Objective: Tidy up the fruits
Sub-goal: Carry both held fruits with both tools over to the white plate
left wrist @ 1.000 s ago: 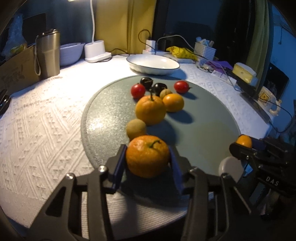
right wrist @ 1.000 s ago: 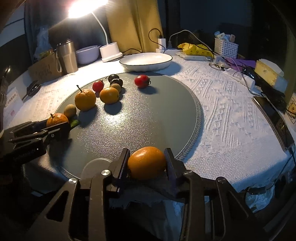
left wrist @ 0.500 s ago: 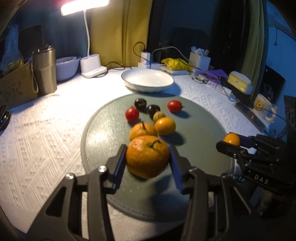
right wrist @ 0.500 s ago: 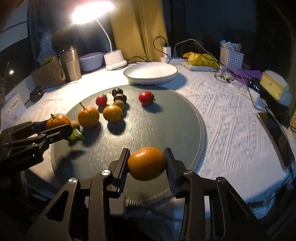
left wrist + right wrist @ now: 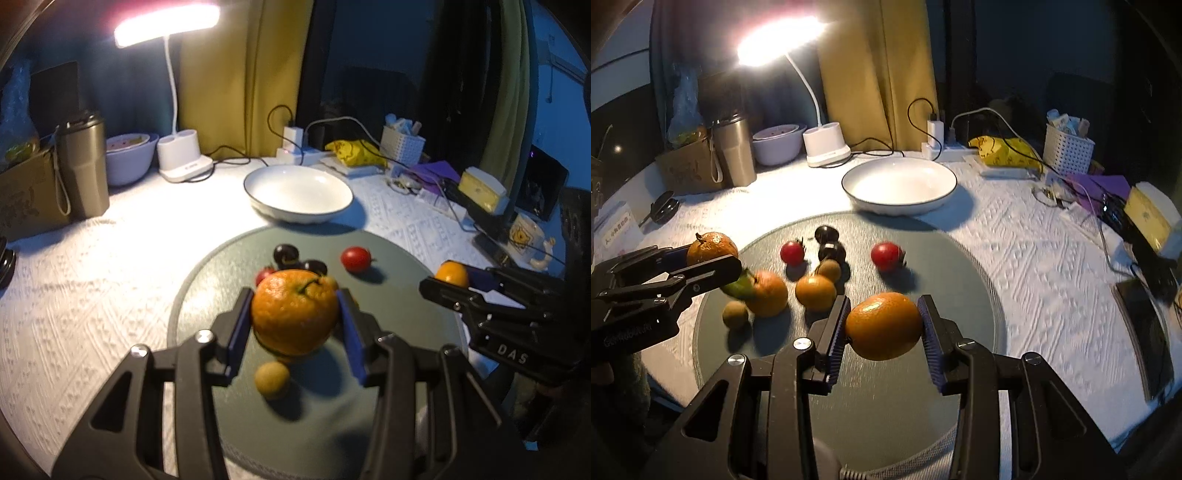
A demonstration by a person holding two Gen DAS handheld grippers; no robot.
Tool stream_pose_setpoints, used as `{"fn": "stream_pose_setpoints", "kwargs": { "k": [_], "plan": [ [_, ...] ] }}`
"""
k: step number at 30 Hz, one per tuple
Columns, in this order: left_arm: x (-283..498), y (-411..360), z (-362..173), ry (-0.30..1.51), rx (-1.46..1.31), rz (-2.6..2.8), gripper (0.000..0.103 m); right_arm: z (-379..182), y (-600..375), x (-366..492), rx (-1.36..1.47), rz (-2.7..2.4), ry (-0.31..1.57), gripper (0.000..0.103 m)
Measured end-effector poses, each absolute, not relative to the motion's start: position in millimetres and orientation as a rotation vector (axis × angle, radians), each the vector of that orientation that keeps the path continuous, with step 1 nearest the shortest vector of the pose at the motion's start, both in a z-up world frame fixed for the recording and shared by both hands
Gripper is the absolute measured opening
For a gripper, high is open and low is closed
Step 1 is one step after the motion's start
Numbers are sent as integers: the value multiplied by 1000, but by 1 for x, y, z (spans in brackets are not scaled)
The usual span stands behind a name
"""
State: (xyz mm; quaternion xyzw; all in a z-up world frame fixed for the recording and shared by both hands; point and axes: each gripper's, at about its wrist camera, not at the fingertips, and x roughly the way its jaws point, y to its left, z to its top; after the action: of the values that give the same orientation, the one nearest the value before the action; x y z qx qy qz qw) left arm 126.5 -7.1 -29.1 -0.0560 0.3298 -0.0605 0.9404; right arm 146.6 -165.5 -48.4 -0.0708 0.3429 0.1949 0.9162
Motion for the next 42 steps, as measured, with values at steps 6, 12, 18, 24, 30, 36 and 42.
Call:
{"fn": "stream_pose_setpoints", "kwargs": {
  "k": [6,12,18,24,30,36,42],
  "plan": [
    [148,-1,-24,662,-117,-123,46,-43,-163,168,-151,404,694,40],
    [172,4,-18,645,-119,-123,46,-35,-159,193,-159,406,674,40],
    [199,11,-16,644,-134,-136,46,-28,-154,222,-166,407,655,40],
    [228,18,-17,656,-167,-165,46,-25,-152,253,-167,408,635,40],
    [258,20,-12,650,-166,-194,46,-26,-148,285,-172,414,625,40],
    [290,22,-8,643,-151,-211,46,-25,-141,313,-181,433,609,40],
    [323,26,-10,661,-154,-242,46,-26,-134,339,-179,451,606,40]
  ]
}}
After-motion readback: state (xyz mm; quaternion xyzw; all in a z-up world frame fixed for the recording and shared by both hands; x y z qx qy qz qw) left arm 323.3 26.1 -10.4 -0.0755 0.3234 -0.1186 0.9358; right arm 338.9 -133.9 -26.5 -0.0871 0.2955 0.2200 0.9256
